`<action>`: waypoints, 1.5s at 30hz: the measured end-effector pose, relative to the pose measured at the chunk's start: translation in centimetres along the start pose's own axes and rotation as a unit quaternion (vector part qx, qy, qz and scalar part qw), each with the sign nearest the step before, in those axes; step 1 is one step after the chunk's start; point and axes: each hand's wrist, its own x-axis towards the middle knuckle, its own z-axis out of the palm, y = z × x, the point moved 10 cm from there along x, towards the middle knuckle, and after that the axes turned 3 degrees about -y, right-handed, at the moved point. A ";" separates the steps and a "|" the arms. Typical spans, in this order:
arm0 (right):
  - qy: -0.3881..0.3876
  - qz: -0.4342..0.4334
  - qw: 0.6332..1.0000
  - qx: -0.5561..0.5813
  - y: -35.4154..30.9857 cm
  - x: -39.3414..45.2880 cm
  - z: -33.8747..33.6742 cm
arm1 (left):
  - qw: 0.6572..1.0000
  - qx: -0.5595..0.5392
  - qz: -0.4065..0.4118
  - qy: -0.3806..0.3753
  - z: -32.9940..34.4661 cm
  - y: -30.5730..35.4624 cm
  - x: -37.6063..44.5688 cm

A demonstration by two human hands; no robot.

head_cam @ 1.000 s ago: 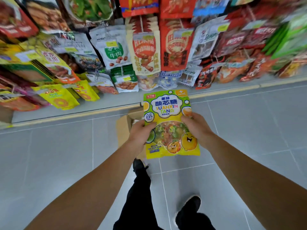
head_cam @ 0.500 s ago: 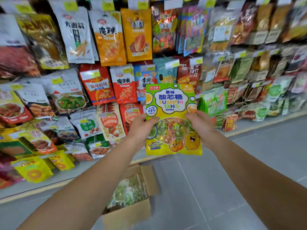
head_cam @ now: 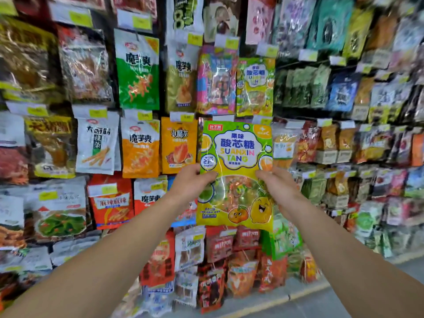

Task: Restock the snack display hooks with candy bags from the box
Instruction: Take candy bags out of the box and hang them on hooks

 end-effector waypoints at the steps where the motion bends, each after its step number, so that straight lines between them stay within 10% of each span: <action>1: 0.003 -0.013 1.000 -0.003 -0.8 2.0 0.0 | 1.000 -0.007 0.016 -0.001 -0.3 0.7 2.0; 18: 0.081 -0.105 0.990 0.038 -9.0 22.6 -0.8 | 0.970 -0.236 0.047 0.020 -1.7 8.1 24.8; 27: 0.123 -0.198 0.972 -0.025 -12.1 33.5 -5.5 | 0.983 -0.144 0.107 0.048 1.6 11.6 33.4; 40: 0.205 -0.494 0.801 -0.269 -27.1 45.0 -12.4 | 0.977 -0.064 0.118 0.166 5.9 14.2 44.1; 45: 0.187 -0.519 0.793 -0.259 -28.1 47.1 -12.3 | 0.970 -0.039 0.129 0.203 7.0 15.9 45.5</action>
